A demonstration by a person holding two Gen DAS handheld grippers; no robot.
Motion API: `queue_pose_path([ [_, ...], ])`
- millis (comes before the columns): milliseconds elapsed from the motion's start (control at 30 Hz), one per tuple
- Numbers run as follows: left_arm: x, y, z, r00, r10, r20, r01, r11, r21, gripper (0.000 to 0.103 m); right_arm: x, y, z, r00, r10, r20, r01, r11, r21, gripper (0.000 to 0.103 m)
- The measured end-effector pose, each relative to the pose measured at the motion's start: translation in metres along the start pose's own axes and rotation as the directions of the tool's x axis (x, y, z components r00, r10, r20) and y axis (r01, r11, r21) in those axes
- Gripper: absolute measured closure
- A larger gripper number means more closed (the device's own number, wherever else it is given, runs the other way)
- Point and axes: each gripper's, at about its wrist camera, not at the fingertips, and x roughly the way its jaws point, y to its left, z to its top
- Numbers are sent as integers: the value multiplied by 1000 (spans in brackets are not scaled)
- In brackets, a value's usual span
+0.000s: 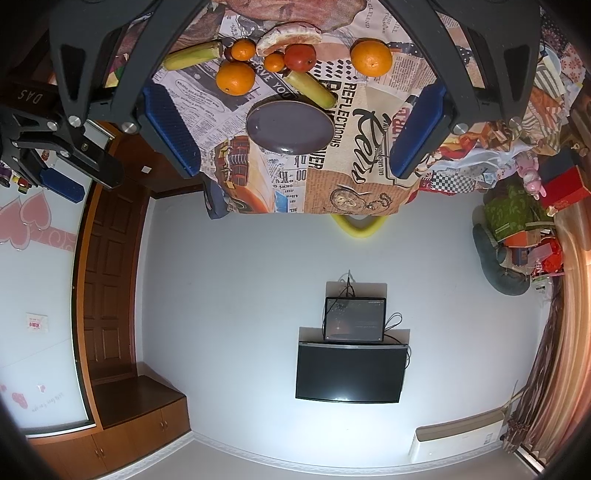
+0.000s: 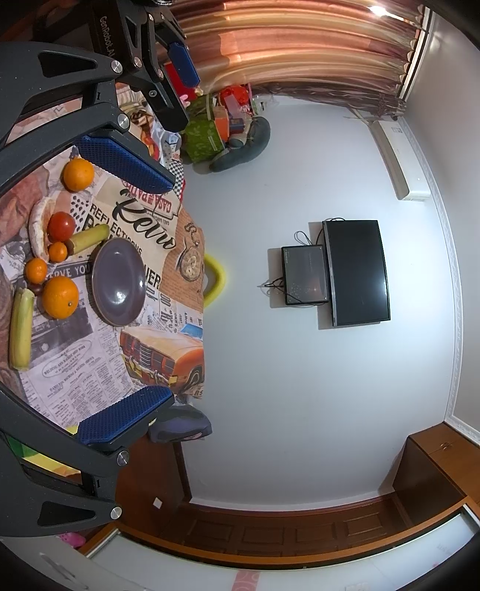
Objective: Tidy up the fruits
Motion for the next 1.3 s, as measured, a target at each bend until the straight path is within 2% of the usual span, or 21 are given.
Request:
queue_pose_path([
  [667,-1,1,0,1000,-21,-3,21,1000,10,0,4,0,-3,1000,-5,-14,5,1000,-18,0],
  [867,5,3,-2,1000,-15,-23,16,1000,14,10,12,-2,-10,998,3,-63,-5,1000,-29,1],
  [933,9,5,-3,999,-6,-36,7,1000,8,16,17,-4,-13,995,19,-94,-21,999,-27,3],
  [1000,14,10,-5,999,-4,-54,4,1000,-1,18,22,-7,-18,991,38,-128,-42,999,-28,14],
  [1067,19,16,-7,998,-1,-71,1,1000,-11,21,30,-9,-24,983,46,-178,-54,998,-37,20],
  [1300,42,29,-19,990,49,-129,-47,999,25,21,50,-17,-53,946,23,-322,-49,996,-72,40],
])
